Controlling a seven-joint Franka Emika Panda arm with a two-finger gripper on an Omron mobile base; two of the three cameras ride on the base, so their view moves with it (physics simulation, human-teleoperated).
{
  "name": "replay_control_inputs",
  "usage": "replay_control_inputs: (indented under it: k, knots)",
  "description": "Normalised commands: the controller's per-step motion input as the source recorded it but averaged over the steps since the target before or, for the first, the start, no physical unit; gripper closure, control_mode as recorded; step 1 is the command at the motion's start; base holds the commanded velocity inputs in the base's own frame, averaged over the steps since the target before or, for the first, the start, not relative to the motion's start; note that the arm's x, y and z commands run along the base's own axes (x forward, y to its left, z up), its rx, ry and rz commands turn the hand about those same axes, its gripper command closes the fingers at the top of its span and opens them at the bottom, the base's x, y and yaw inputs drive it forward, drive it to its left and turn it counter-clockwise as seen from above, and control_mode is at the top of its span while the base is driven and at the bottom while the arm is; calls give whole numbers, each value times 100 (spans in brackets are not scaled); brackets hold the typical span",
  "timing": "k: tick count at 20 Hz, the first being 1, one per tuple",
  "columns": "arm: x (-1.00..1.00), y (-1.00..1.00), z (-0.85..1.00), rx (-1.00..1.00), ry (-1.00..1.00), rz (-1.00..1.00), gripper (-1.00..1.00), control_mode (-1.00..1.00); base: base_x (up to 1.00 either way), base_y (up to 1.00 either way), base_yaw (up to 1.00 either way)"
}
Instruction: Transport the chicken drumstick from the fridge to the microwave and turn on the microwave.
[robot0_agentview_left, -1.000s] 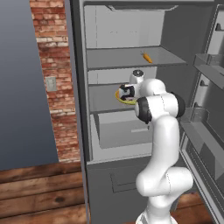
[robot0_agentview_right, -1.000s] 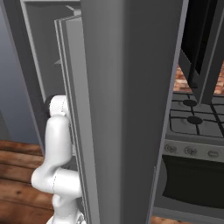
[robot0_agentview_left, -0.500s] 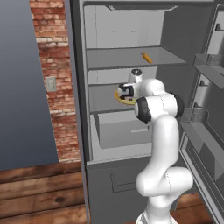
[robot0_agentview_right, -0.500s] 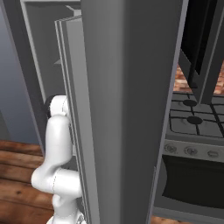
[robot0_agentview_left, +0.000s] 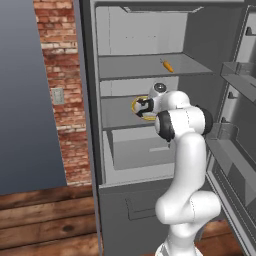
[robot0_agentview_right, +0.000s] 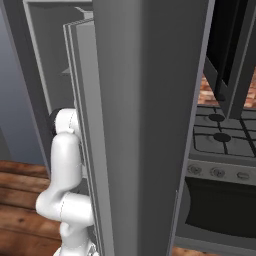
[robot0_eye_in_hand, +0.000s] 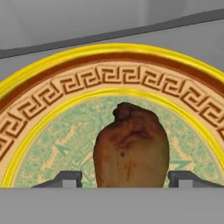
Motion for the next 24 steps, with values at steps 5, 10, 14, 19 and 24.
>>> replay_control_inputs:
  k: [5, 10, 14, 19, 24]
  knots:
    - [-3, 0, -29, 23, 0, 0, 100, -100, 0, 0, 0]
    - [-21, 5, -33, 15, -7, 0, 100, -100, 0, 0, 0]
    - [-38, 18, -39, 4, -23, 0, 100, -100, 0, 0, 0]
    - [-42, 23, -16, 3, -23, 0, 100, -100, 0, 0, 0]
    - [-40, 9, 10, 4, -24, 0, 100, -100, 0, 0, 0]
